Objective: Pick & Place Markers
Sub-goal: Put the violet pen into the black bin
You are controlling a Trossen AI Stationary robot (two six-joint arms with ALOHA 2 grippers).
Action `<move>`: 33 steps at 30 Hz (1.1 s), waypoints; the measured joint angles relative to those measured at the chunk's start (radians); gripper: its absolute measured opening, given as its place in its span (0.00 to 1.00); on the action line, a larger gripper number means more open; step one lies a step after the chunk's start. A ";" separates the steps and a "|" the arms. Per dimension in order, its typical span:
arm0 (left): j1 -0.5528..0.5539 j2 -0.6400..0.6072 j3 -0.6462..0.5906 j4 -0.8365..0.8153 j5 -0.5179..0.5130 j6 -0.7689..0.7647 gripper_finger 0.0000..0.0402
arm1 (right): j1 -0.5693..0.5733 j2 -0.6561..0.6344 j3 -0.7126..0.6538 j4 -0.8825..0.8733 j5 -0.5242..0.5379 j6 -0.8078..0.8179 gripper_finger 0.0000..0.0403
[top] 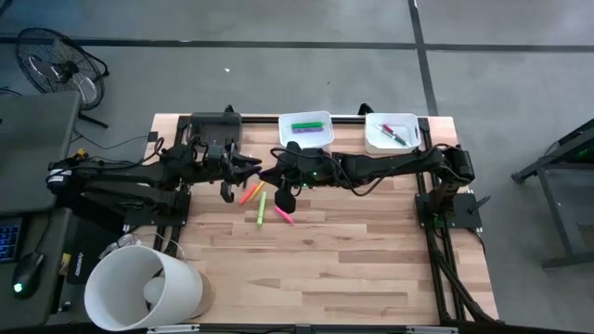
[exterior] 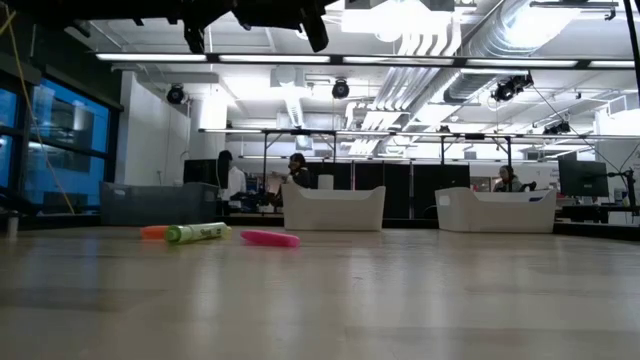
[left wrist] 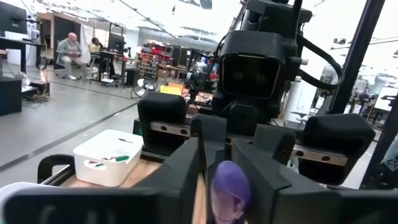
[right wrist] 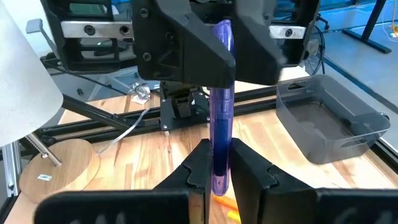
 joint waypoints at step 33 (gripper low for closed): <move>0.000 0.000 0.000 0.000 0.010 -0.001 0.08 | -0.019 0.000 0.000 -0.002 -0.015 0.000 0.12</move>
